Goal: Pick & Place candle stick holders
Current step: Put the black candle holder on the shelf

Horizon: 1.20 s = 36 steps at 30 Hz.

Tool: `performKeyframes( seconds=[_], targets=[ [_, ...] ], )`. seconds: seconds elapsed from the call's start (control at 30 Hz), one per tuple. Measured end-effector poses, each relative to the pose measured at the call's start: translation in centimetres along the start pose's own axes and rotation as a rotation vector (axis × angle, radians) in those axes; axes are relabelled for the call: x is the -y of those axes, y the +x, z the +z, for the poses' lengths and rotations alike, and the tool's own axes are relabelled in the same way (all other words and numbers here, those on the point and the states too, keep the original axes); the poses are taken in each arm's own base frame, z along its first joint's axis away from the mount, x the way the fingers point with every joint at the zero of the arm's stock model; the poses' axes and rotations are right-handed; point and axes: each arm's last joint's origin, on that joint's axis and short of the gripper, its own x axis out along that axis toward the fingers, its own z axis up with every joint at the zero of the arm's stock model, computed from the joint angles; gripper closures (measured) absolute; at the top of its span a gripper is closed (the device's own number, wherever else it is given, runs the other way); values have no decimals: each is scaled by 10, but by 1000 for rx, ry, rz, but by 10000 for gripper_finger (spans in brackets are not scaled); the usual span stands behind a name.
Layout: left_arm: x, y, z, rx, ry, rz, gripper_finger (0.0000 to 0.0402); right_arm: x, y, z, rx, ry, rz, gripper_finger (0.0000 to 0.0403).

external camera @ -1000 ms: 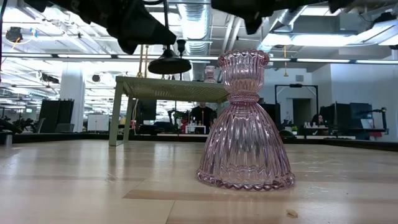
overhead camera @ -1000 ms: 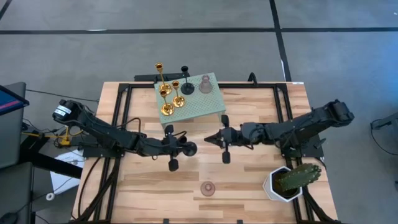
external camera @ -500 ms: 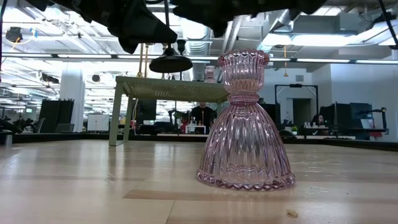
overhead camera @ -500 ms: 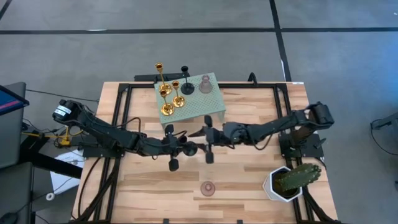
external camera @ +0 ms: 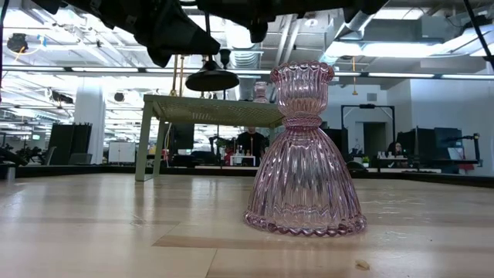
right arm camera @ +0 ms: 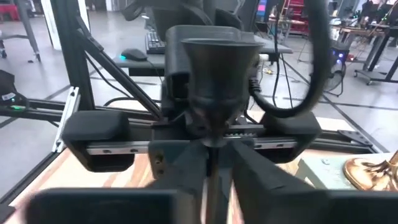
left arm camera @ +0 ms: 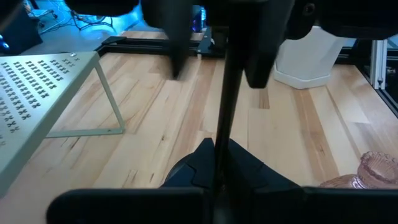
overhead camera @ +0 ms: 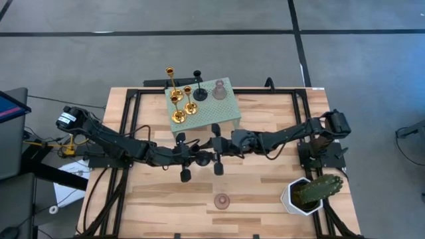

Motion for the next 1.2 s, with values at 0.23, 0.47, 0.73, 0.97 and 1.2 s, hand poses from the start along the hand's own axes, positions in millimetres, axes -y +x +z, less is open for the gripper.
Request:
performKeyframes(
  seconds=[0.23, 0.47, 0.73, 0.97, 1.2],
  targets=[
    [0, 0, 0, 0, 21, 3, 362, 0, 0, 0, -5, -20, 1, 389],
    [0, -11, 9, 39, 108, -17, 336, 0, -2, -3, -62, -26, -29, 398],
    [-7, -44, 16, 59, 108, -76, 338, 9, -12, 5, -95, -60, -165, 401],
    [-7, -70, 7, 98, 93, -81, 347, 31, -22, 25, -8, -66, -275, 402],
    [-2, -76, -1, 93, 104, -43, 370, 70, -24, 25, 32, -39, -381, 402]
  ],
)
